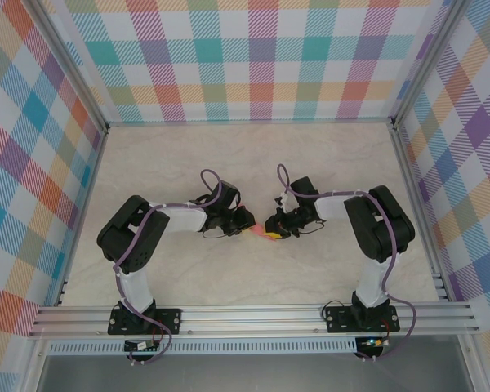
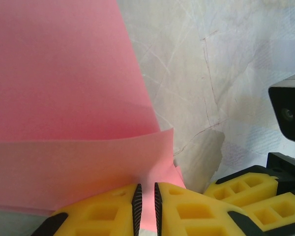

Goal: Fold a paper plane with a square sheet of paper (pick it up from the middle)
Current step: Fold the wing for the fifth time at the center of the table.

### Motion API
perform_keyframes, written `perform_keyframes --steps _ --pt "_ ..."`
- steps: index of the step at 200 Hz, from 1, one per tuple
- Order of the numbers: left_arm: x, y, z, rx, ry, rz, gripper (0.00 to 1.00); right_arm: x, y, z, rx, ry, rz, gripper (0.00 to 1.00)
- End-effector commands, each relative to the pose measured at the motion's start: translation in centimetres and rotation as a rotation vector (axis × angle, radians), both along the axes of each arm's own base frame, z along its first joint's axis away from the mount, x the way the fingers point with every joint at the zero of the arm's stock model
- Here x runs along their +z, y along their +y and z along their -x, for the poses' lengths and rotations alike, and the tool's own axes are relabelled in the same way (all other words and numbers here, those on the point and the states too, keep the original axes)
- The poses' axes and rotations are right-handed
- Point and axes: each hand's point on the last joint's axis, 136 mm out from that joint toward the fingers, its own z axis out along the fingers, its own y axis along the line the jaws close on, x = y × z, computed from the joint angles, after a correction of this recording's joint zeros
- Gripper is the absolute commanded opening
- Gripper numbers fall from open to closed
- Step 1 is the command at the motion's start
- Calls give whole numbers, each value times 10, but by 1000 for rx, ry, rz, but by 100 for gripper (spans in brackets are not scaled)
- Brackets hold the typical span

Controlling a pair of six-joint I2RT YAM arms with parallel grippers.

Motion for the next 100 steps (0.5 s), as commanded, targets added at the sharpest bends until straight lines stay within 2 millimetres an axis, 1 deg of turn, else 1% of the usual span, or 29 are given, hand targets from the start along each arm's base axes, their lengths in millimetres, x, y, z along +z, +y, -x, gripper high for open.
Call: perform_keyframes --steps 1,17,36,56,81,100 --pt "-41 27 13 45 83 -161 19 -6 -9 8 10 13 33 10" --pt "-41 27 13 42 84 -160 19 -10 -11 7 6 19 31 6" --pt "-41 26 14 38 86 -161 19 -12 -12 4 0 25 21 5" --pt "-41 26 13 32 89 -162 18 -8 -12 2 1 19 13 10" --pt "-42 26 14 32 91 -168 18 5 -16 5 11 -18 21 18" --pt "-42 27 13 34 93 -171 18 7 -19 10 21 -24 35 20"
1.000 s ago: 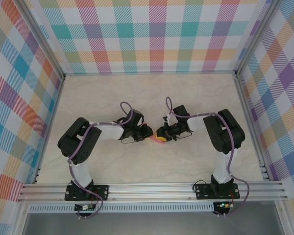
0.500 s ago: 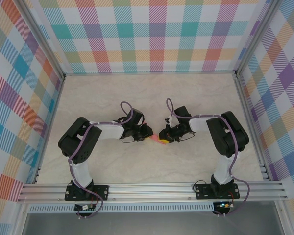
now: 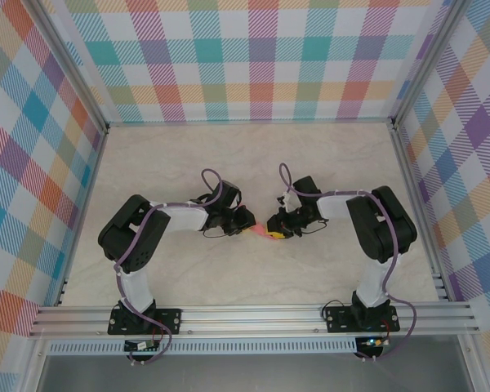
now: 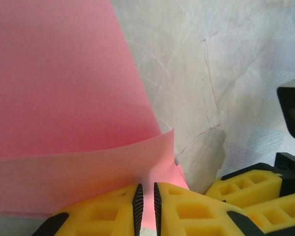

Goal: Fold a paper plane with a square sheet of paper (pick it up from the middle)
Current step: Fold the wing for the fifth time at the center of the table.

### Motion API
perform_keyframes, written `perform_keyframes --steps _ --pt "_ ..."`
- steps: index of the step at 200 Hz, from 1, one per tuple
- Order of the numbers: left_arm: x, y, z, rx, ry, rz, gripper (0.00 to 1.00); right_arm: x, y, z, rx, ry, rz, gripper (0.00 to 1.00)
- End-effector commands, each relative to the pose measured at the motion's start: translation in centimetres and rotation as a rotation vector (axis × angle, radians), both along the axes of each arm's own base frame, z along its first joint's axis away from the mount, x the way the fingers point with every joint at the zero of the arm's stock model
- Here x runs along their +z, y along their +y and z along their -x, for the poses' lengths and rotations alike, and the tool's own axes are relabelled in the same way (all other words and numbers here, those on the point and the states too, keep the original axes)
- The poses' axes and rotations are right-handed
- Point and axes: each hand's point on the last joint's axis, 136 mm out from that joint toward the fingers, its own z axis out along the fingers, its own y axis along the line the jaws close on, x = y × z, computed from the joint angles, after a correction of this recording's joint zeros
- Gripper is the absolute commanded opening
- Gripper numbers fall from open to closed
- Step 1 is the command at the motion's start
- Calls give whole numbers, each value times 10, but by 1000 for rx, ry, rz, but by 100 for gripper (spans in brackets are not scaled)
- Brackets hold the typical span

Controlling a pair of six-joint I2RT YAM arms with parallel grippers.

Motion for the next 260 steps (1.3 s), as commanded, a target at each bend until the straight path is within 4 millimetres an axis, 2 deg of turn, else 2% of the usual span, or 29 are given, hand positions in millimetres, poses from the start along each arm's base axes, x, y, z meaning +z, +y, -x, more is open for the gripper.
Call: perform_keyframes --steps 1,44,83,115,146,177,190,213,260 --pt "-42 28 15 32 90 -165 18 4 -10 13 22 -3 27 20" --pt "-46 29 15 33 98 -174 18 -3 -16 17 31 -8 63 20" --pt "-46 30 15 29 102 -179 18 -10 -20 15 21 -5 75 9" --pt "-46 30 16 26 105 -182 18 -12 -22 13 13 1 78 9" --pt "-46 29 16 21 107 -183 18 14 -22 5 -7 -83 72 16" --pt "-48 30 16 25 115 -191 18 39 -25 2 -15 -208 169 19" --pt "-48 30 16 25 118 -196 18 42 -22 5 3 -236 213 19" --pt "-48 31 15 31 118 -202 17 43 -4 12 61 -260 257 17" --pt "-50 33 15 36 124 -212 16 21 27 10 134 -231 325 11"
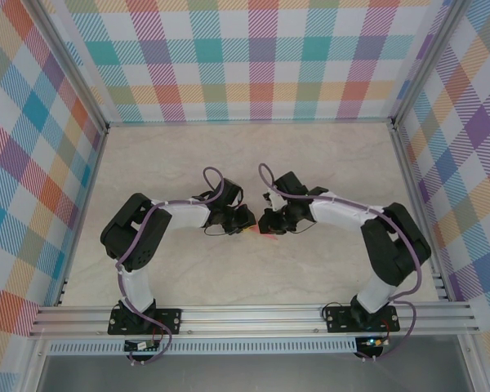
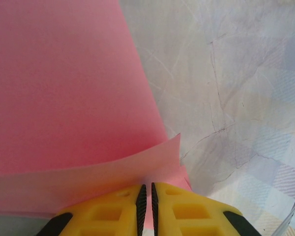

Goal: Fold a paper plane with a square sheet of paper (pick it up from the middle)
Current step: Fold the wing for the fifth time at the center of the table.

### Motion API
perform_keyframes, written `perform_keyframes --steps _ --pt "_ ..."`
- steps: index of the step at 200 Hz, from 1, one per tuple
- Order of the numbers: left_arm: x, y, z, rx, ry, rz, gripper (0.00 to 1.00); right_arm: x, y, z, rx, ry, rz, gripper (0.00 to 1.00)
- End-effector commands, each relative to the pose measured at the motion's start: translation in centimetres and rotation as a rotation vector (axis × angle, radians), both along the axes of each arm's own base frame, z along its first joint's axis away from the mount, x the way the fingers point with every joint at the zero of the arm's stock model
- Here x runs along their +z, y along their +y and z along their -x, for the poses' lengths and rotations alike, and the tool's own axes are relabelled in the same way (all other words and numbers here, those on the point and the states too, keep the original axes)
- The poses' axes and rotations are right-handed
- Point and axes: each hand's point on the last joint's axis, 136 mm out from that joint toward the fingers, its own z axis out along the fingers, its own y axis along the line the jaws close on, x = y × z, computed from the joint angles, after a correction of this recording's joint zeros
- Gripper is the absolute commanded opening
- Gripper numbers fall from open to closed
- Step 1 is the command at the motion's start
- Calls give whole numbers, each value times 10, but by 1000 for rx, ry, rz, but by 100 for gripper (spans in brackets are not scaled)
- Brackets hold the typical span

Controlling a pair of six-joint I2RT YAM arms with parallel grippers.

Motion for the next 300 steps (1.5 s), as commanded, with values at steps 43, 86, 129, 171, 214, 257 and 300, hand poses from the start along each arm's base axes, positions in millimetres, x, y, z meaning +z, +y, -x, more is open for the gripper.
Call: perform_keyframes --steps 43,86,129,171,214,257,300 --pt "-49 34 17 39 97 -191 15 -28 -1 -8 -5 44 151 9" --pt "-50 35 17 40 98 -200 15 -40 -11 -8 -17 61 212 9" --pt "-51 38 17 40 98 -216 15 -46 -22 -8 -31 68 258 8" --pt "-52 39 17 39 97 -223 15 -49 -30 -9 -43 73 281 8" --pt "-53 42 17 38 100 -239 15 -41 -33 -10 -42 64 258 8" --pt "-55 42 17 34 102 -248 15 -23 -27 -6 -17 47 194 9" --pt "-57 43 17 36 106 -254 15 -28 -34 4 4 68 209 10"
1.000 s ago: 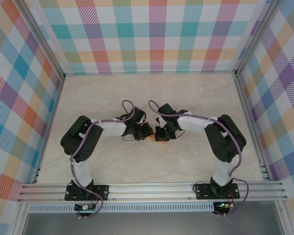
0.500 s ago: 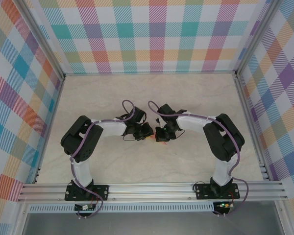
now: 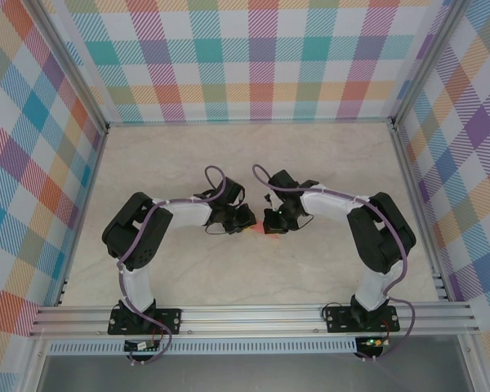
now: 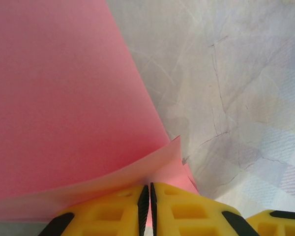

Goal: Fold a paper plane with a square sheet of paper (pick it up from the middle)
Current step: Fold the wing for the fifth time at the center of the table.

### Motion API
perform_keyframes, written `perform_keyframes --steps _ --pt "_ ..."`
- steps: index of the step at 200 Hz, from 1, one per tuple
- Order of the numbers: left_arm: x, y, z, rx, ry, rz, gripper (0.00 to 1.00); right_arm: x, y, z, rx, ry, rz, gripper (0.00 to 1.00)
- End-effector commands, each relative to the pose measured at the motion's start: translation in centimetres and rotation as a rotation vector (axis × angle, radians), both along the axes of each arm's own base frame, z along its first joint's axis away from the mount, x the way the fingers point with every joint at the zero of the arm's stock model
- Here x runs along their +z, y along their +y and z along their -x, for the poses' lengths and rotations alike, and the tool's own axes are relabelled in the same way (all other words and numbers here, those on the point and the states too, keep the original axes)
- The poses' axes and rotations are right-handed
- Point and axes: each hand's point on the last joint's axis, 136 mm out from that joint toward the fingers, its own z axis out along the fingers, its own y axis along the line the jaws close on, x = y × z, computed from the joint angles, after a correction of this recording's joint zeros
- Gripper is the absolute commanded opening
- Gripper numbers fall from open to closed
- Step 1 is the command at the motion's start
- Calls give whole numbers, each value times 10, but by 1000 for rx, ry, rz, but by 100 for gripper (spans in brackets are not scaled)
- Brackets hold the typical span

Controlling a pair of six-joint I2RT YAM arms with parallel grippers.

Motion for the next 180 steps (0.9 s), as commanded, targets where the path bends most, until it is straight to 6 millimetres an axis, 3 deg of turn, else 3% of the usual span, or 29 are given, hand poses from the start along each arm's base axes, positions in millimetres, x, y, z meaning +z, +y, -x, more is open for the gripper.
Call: perform_keyframes --steps 1,41,105,180 --pt "-55 43 20 41 100 -225 15 -2 -9 14 31 33 11 10" --pt "-55 42 20 41 100 -227 15 1 -5 18 54 39 -19 10" --pt "-55 45 22 38 102 -240 15 -10 -21 6 -18 36 28 10" --pt "-56 45 22 35 103 -242 15 -22 -28 7 -27 61 53 10"
